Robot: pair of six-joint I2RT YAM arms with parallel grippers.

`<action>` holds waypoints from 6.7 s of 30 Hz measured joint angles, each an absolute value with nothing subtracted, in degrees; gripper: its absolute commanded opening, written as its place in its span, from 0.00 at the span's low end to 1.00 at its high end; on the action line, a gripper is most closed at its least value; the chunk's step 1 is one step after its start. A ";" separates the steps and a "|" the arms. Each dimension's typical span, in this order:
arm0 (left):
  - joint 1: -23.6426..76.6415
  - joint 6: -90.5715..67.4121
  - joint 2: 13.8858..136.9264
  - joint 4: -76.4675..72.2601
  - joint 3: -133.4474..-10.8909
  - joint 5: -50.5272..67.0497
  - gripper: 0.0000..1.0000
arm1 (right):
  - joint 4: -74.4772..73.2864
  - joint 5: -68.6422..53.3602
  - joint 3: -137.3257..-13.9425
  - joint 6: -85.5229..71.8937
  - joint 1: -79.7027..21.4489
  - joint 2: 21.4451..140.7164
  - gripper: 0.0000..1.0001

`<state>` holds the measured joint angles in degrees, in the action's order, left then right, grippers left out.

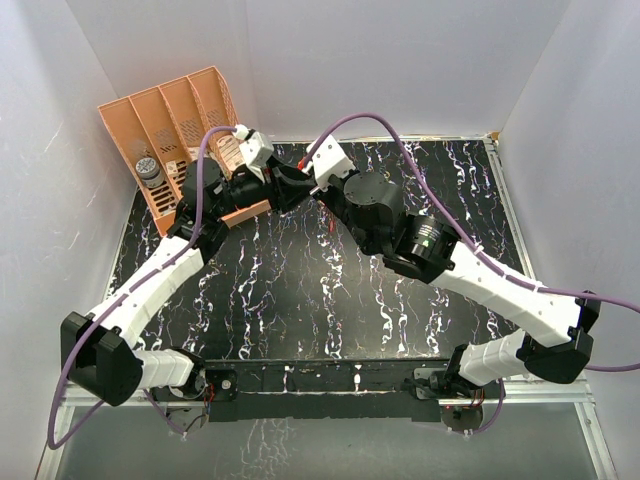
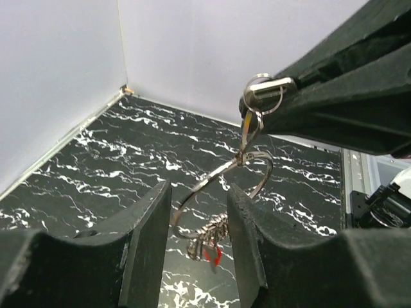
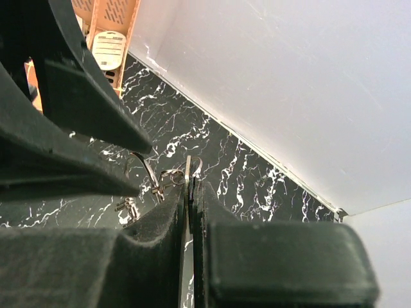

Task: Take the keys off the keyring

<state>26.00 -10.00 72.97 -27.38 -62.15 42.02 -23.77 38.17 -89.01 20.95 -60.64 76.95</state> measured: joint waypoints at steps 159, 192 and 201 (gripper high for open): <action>27.90 10.31 57.91 -14.96 -62.37 47.57 0.50 | -30.55 1.63 -83.55 49.60 -60.75 64.55 0.05; 27.90 -0.86 64.42 -24.69 -61.14 61.95 0.48 | -29.30 0.01 -82.70 49.39 -60.75 64.45 0.06; 27.90 -3.92 64.51 -28.45 -59.83 62.96 0.46 | -28.25 0.01 -82.70 49.52 -60.75 64.47 0.06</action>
